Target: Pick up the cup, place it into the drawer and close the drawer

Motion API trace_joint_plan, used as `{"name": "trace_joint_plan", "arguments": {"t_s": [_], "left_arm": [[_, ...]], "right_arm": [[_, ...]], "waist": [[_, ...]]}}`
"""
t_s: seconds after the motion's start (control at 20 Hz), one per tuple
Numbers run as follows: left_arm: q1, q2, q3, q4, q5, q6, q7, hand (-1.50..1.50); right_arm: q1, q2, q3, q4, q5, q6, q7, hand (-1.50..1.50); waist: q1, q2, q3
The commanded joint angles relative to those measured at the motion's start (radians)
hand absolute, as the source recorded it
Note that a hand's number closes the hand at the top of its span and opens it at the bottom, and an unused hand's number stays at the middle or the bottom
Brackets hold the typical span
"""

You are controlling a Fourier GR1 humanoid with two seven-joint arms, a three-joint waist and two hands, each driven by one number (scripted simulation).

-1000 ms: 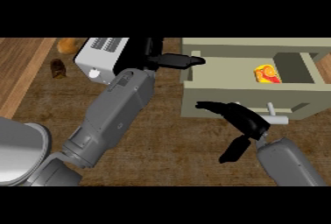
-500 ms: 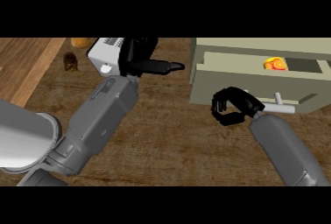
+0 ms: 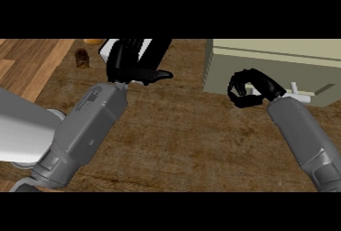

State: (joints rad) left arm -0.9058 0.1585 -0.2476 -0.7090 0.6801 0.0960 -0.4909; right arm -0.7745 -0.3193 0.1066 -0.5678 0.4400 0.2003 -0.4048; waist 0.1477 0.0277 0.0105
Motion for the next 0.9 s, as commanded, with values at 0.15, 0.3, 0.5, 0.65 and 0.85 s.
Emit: {"name": "trace_joint_plan", "arguments": {"t_s": [0.15,0.3,0.5,0.65,0.85], "left_arm": [[0.034,0.026,-0.011,-0.03,-0.004,-0.031,0.015,-1.5],[0.065,0.038,-0.015,-0.045,0.004,-0.072,0.015,-1.5],[0.064,0.043,-0.009,-0.061,0.011,-0.081,0.019,-1.5],[0.086,0.04,-0.014,-0.073,0.013,-0.091,0.014,-1.5],[0.08,0.06,-0.011,-0.083,0.017,-0.106,0.029,-1.5]], "right_arm": [[-0.177,-0.097,-0.12,0.075,-0.052,-0.03,0.059,1.5],[-0.178,-0.128,-0.124,0.068,-0.063,0.005,0.062,1.5],[-0.177,-0.144,-0.128,0.046,-0.078,0.04,0.063,1.5],[-0.164,-0.159,-0.142,0.033,-0.101,0.065,0.059,1.5],[-0.15,-0.179,-0.15,0.015,-0.119,0.098,0.055,1.5]], "waist": [[0.038,0.018,-0.005],[0.054,0.019,-0.007],[0.062,0.02,-0.007],[0.073,0.02,-0.007],[0.079,0.021,-0.007]]}}
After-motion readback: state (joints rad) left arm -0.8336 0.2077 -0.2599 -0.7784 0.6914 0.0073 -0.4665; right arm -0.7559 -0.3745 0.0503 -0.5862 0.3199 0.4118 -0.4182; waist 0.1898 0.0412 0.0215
